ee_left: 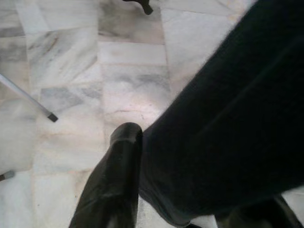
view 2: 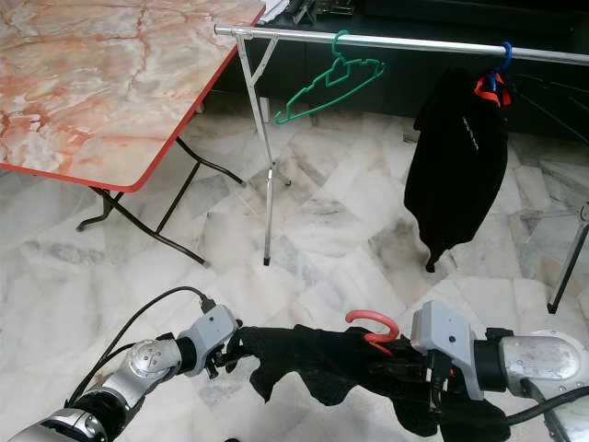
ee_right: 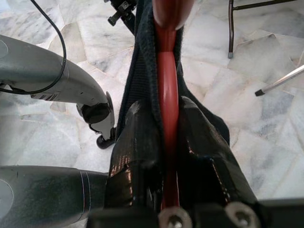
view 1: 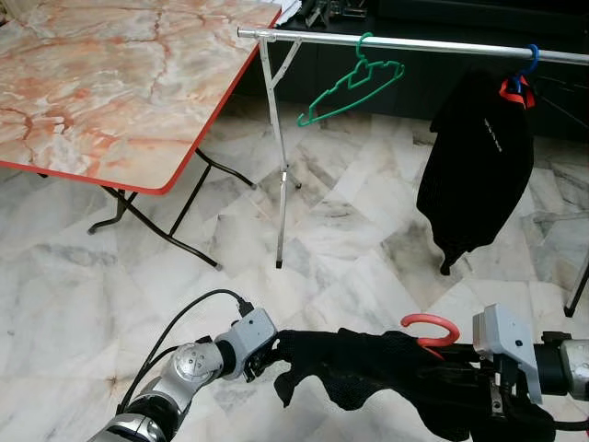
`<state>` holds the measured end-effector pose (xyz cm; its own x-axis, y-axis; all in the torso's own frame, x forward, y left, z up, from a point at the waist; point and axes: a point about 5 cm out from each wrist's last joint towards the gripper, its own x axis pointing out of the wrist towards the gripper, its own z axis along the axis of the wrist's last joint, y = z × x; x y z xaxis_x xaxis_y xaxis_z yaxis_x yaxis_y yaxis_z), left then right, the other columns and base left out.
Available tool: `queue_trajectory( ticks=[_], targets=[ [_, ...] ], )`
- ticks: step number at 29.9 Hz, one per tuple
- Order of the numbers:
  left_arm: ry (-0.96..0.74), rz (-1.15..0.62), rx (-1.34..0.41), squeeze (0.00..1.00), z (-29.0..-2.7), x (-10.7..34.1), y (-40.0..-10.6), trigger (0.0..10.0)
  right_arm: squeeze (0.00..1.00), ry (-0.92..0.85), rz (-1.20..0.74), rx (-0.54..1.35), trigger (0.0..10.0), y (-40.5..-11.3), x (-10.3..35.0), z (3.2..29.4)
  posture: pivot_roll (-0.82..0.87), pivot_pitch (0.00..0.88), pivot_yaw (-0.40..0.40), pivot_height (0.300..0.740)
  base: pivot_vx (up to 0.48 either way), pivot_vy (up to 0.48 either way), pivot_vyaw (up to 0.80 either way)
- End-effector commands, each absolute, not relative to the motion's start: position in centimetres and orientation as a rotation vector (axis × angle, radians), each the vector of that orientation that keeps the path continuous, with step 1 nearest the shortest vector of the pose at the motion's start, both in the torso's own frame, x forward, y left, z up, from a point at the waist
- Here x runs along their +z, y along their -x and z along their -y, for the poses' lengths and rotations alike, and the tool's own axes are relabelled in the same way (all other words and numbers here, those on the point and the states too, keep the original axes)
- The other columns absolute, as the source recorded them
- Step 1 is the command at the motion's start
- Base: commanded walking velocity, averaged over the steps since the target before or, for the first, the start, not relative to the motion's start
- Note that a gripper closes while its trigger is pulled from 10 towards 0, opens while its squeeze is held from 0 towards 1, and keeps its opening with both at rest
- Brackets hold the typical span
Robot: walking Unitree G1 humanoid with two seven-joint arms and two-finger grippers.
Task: Hang hanger
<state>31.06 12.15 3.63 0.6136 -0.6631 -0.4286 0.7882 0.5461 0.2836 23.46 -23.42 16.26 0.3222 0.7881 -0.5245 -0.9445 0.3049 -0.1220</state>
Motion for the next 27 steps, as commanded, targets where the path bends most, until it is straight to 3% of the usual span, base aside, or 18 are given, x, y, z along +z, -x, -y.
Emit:
queue_trajectory(
  ticks=[1,21,27],
  targets=[
    [-0.473,-0.338,-0.888,0.00,-12.72,2.52,-30.16,0.0,0.00,0.461,-0.366,1.212,10.0,-23.39,16.82,22.81,-0.10,0.214,0.022,0.740,0.000,0.000,0.00],
    [-0.502,-0.326,-0.931,0.00,-13.32,2.87,-30.16,0.0,0.00,0.466,-0.360,1.184,10.0,-23.93,16.61,22.65,-0.09,0.236,0.035,0.740,0.000,0.000,0.00],
    [-0.506,-0.321,-1.063,0.00,-13.31,2.99,-29.51,0.0,0.00,0.483,-0.357,1.178,10.0,-24.04,16.96,22.72,-0.08,0.275,0.052,0.740,0.000,0.000,0.00]
  ],
)
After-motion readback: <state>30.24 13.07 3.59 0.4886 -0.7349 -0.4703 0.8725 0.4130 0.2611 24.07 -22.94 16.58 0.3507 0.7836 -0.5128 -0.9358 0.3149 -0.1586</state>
